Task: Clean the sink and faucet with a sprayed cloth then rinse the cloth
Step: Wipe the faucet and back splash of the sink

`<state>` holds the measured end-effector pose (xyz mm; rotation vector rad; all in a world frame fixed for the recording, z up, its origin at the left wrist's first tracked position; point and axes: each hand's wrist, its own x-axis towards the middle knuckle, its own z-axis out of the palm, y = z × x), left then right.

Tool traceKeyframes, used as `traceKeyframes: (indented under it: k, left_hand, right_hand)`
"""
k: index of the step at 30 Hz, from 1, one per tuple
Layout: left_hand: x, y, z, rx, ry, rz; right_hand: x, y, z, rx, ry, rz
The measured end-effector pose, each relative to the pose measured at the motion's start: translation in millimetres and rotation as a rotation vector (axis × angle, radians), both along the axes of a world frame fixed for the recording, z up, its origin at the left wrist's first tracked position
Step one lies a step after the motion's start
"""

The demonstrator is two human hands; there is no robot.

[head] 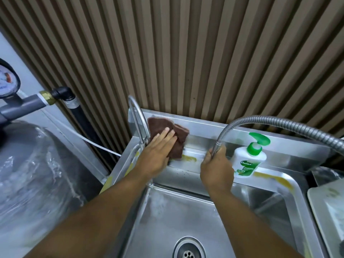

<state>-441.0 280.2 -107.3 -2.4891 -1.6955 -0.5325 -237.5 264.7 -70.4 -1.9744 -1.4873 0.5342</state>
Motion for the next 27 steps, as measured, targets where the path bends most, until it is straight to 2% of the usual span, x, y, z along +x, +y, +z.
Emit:
traceKeyframes:
  k: [3,9,15,18,21,27]
  left_hand:
    - [-5,-17,-27,-0.053,0.099,0.055]
    - [43,-15,-22,-0.216,0.073,0.247]
    - [85,-20,-27,-0.194,0.028,-0.037]
    - [75,-24,-33,-0.142,0.072,-0.074]
    - [55,-29,-41,-0.137,0.147,0.003]
    - [30,-31,-27,-0.373,0.316,0.287]
  right_hand:
    - [0,0,1,0.006,0.013,-0.003]
    - [-3,-2,3,0.028,0.017,-0.019]
    - [-4,-3,4,-0.002,0.004,-0.042]
    - [-4,-3,3,0.0,-0.004,-0.045]
    - [-5,-2,2,0.002,-0.014,-0.065]
    - [-7,-1,-1,0.018,-0.017,-0.079]
